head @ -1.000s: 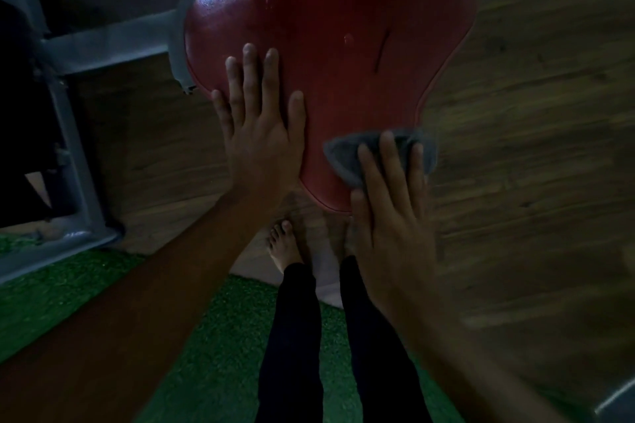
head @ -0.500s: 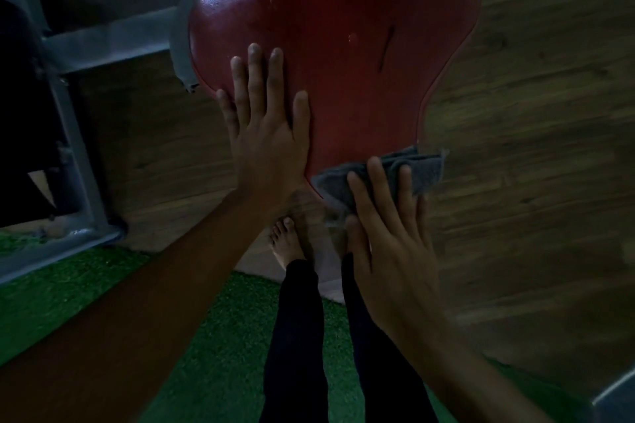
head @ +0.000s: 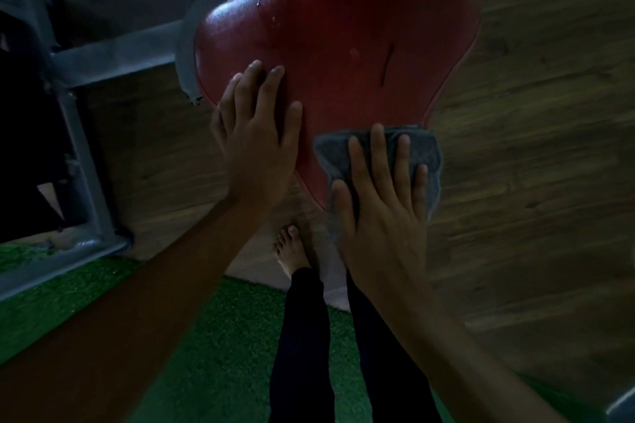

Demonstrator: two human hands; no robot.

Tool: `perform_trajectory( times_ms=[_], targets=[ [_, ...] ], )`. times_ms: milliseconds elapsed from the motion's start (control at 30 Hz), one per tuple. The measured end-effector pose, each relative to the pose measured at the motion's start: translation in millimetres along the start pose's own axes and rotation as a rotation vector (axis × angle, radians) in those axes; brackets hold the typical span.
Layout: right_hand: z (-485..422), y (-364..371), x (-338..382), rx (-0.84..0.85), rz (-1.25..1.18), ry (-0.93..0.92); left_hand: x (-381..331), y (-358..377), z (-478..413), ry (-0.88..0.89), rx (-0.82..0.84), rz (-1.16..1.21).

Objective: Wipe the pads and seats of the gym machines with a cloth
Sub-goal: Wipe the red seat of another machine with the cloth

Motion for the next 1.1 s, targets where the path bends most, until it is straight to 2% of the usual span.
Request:
perform_trajectory(
  times_ms=[100, 233, 467, 633, 700, 800, 867, 967, 1033, 1100],
  targets=[
    [-4.6, 1.8, 2.7, -0.011, 0.058, 0.059, 0.6, -7.0, -12.3, 0.002, -0.034, 0.014],
    [14.4, 1.3, 6.0, 0.000, 0.113, 0.052, 5.2, -10.5, -43.7, -0.076, -0.064, 0.019],
    [-64.9, 2.8, -22.4, -0.003, 0.096, 0.186, 7.0, 5.2, -47.4, -0.057, -0.017, -0.041],
    [-20.1, -0.6, -8.2, 0.098, 0.076, 0.105, 7.3, 5.5, -45.4, -0.053, -0.060, -0.049],
    [-49.7, 1.0, -21.6, 0.094, 0.057, 0.084, 8.5, 7.8, -44.7, -0.053, -0.062, -0.034],
    [-98.4, 1.5, -40.4, 0.048, 0.009, 0.156, 11.1, 8.4, -45.1, -0.055, -0.066, -0.023],
    [-84.6, 0.5, -34.9, 0.024, 0.012, 0.184, 9.8, 8.5, -45.4, -0.052, -0.072, -0.029],
    [-44.8, 1.3, -22.9, 0.076, 0.061, 0.119, 9.5, 7.4, -45.7, -0.062, -0.072, -0.028],
    [-67.2, 3.3, -37.4, 0.073, 0.061, 0.094, 9.7, 6.8, -45.5, -0.062, -0.071, -0.024],
    [-106.5, 1.1, -56.9, 0.042, 0.061, 0.151, 7.2, 6.5, -44.2, -0.043, -0.080, -0.025]
  ],
)
Point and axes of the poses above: each hand's wrist, its own z-axis away from the middle knuckle, its own y-axis out of the palm, x = y × z, the point moved 8 cm from there along -z, towards the middle knuckle, and after that the axes turned 13 degrees about -y, right-handed, at the moved point
